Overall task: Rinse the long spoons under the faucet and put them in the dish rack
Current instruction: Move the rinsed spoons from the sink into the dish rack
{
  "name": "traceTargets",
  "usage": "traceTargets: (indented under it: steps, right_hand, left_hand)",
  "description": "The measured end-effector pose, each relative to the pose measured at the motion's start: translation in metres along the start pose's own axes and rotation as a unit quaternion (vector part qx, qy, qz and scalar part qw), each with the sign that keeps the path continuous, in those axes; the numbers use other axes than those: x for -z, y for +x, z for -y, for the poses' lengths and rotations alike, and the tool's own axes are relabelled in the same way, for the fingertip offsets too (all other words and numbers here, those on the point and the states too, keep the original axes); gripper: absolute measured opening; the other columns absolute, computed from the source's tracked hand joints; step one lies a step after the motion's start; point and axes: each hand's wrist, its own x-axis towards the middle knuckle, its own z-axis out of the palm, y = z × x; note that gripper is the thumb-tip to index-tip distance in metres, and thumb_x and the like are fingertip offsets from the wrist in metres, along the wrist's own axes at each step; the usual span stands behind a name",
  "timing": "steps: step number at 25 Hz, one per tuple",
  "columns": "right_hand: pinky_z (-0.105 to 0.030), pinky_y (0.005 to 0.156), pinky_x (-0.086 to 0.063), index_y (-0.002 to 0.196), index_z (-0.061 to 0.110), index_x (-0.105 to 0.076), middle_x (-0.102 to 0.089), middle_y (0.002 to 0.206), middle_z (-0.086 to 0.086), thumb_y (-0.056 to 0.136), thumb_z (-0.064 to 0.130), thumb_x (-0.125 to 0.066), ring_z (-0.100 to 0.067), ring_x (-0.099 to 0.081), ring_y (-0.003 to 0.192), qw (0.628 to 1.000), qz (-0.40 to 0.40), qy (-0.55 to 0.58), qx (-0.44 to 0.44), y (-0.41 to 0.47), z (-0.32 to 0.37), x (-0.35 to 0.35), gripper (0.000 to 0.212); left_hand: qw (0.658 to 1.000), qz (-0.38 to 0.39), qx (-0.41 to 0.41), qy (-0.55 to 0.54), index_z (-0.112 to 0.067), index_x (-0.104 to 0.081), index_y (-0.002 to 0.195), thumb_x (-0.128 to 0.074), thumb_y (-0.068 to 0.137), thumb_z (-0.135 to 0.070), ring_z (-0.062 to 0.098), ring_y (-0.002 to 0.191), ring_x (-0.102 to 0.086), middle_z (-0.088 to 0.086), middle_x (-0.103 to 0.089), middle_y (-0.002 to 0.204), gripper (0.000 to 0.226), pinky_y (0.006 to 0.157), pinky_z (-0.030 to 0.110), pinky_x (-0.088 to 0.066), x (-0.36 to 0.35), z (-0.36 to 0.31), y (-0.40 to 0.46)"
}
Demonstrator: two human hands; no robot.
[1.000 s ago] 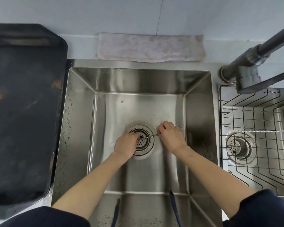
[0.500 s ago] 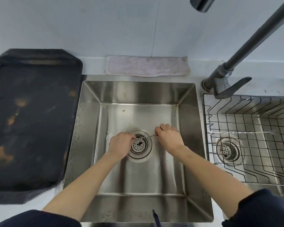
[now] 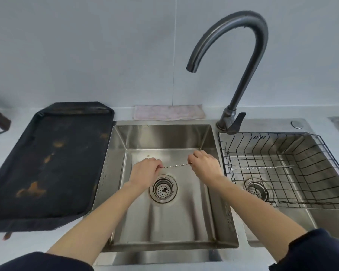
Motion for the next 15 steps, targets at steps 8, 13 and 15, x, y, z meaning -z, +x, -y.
traceTargets:
  steps: [8,13,15]
  right_hand:
    - [-0.021,0.04,-0.036,0.065,0.01,-0.063,-0.064,0.063,-0.005,0.05,-0.003,-0.084,-0.026,-0.063,0.058,0.999,-0.039,-0.014,-0.026,-0.042,-0.049,0.031,0.028]
    - [-0.029,0.05,-0.044,0.081,0.005,-0.067,-0.068,0.081,-0.011,0.076,0.001,-0.068,-0.03,-0.064,0.075,0.998,-0.043,0.012,-0.049,-0.066,-0.106,0.049,0.006]
    - [-0.027,0.051,-0.038,0.084,0.004,-0.066,-0.067,0.085,-0.013,0.079,0.001,-0.066,-0.031,-0.063,0.076,0.996,-0.058,-0.008,-0.066,-0.075,-0.134,0.053,0.005]
  left_hand:
    - [0.998,-0.026,-0.052,0.009,-0.022,-0.064,0.11,-0.045,0.093,-0.025,0.02,0.11,-0.059,-0.002,-0.067,0.115,0.026,0.085,0.034,-0.047,0.01,-0.064,-0.002]
    - [0.995,-0.032,-0.093,0.012,-0.023,-0.064,0.11,-0.046,0.093,-0.025,0.021,0.107,-0.06,-0.002,-0.067,0.114,0.025,0.079,0.03,-0.046,0.003,-0.124,0.013]
    - [0.993,-0.026,-0.111,0.017,-0.022,-0.064,0.11,-0.045,0.094,-0.024,0.021,0.108,-0.06,-0.001,-0.066,0.115,0.025,0.08,0.032,-0.047,-0.001,-0.151,0.021]
